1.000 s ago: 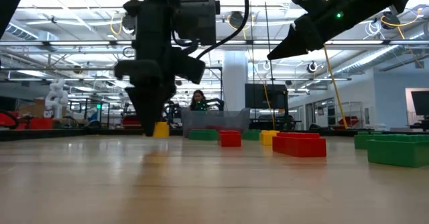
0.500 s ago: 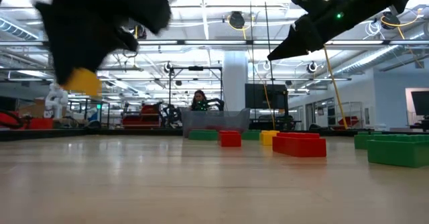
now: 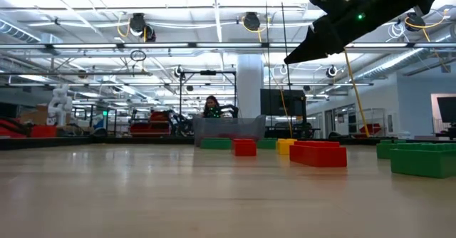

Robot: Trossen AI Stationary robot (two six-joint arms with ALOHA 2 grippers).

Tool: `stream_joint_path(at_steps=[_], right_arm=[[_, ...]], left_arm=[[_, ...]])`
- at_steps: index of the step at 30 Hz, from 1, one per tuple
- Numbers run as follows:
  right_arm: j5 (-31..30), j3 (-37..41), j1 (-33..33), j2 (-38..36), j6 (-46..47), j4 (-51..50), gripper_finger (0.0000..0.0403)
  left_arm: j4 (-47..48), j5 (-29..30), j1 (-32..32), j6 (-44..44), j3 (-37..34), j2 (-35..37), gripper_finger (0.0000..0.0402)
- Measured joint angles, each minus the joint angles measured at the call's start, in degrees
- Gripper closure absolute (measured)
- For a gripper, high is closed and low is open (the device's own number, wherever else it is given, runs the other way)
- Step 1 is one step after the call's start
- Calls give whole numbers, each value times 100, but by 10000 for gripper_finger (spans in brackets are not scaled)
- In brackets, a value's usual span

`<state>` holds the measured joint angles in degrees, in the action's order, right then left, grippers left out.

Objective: Sort & place blocks by color
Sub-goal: Put the yellow game piece into the orange bin

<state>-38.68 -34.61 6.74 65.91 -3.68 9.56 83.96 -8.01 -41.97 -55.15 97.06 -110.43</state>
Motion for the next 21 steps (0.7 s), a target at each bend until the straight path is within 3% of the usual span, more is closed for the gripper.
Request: stream_joint_path(at_steps=[8, 21], right_arm=[[0, 0, 7, 0, 51, 0, 170], [0, 0, 9, 0, 133, -2, 170]], left_arm=[[4, -52, -689, -1144, 0, 0, 254], [9, 59, -714, -1278, 0, 0, 238]])
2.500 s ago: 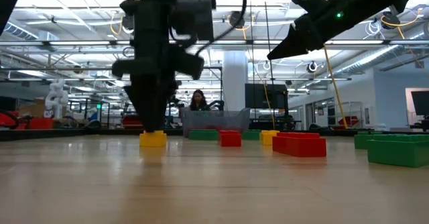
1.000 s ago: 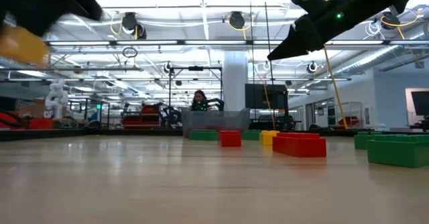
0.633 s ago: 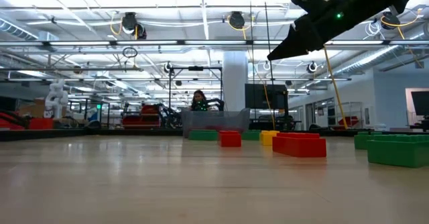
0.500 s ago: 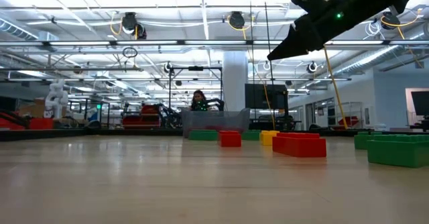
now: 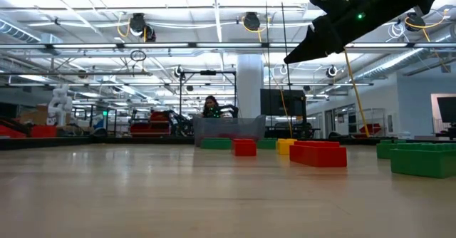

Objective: Sort & place blocks by color
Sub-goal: Put the yellow game piece into the orange bin, then put the green game piece into the yellow bin

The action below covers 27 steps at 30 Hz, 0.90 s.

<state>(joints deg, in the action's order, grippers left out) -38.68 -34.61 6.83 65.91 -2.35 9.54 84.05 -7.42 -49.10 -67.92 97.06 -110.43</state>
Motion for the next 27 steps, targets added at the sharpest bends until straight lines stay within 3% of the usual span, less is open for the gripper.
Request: stream_joint_path(at_steps=[5, 17, 27], right_arm=[[0, 0, 0, 0, -2, 1, 170], [0, 0, 0, 0, -4, 1, 170], [0, 0, 0, 0, -4, 2, 170]], left_arm=[[59, -1, 0, -154, 0, 0, 225], [256, 22, 81, -280, -92, 0, 146], [288, 653, 1352, 1083, -92, 0, 149]])
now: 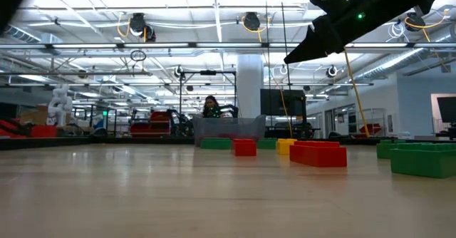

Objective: Sort & place blocks by color
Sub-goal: Put the green game piece into the yellow bin

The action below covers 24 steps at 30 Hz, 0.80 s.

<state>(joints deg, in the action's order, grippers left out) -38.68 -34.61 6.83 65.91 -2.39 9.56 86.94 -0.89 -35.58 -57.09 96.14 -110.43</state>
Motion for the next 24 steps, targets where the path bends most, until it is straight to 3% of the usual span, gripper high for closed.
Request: stream_joint_path(at_steps=[7, 13, 17, 24], right_arm=[[0, 0, 0, 0, -44, 0, 170], [-7, 0, 0, 0, -44, -5, 170], [-10, 0, 0, 0, -44, -196, 170], [-15, 0, 0, 0, -16, -483, 170]], left_arm=[[-280, 1134, 1279, 1118, -2, 0, 168], [-1884, 1404, 2308, 2125, -4, 0, 174], [-2778, 1419, 2883, 1947, -4, 0, 174], [-3553, 1444, 3481, 1816, -2, -171, 174]])
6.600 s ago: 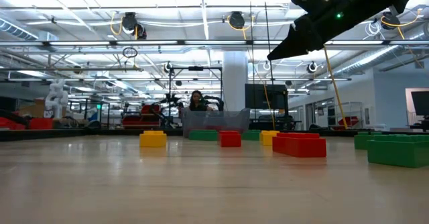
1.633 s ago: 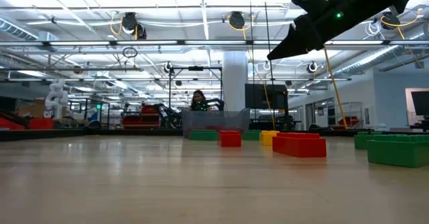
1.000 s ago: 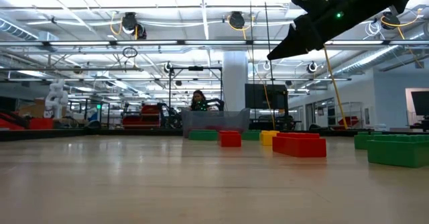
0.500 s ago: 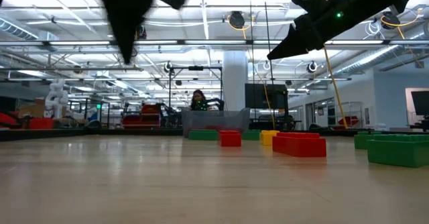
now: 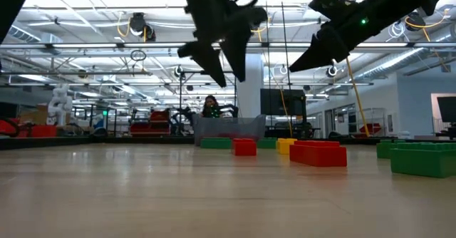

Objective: Sort & place blocks by color
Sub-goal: Put the green game piece into the yellow bin

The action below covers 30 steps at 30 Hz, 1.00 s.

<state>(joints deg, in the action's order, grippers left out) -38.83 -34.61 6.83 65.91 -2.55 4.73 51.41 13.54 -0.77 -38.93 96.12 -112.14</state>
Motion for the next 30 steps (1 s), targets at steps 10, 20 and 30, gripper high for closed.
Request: stream_joint_path(at_steps=[10, 20, 30], right_arm=[[-6, 6, 0, -320, -114, -200, 170], [-9, 4, 0, -452, -144, -345, 170], [-9, 4, 0, -540, -419, -269, 170]], left_arm=[[264, -127, 478, 638, -2, -642, 174], [599, -39, 881, 3269, 0, -534, 174], [1030, -147, 1149, 5019, 0, -565, 174]])
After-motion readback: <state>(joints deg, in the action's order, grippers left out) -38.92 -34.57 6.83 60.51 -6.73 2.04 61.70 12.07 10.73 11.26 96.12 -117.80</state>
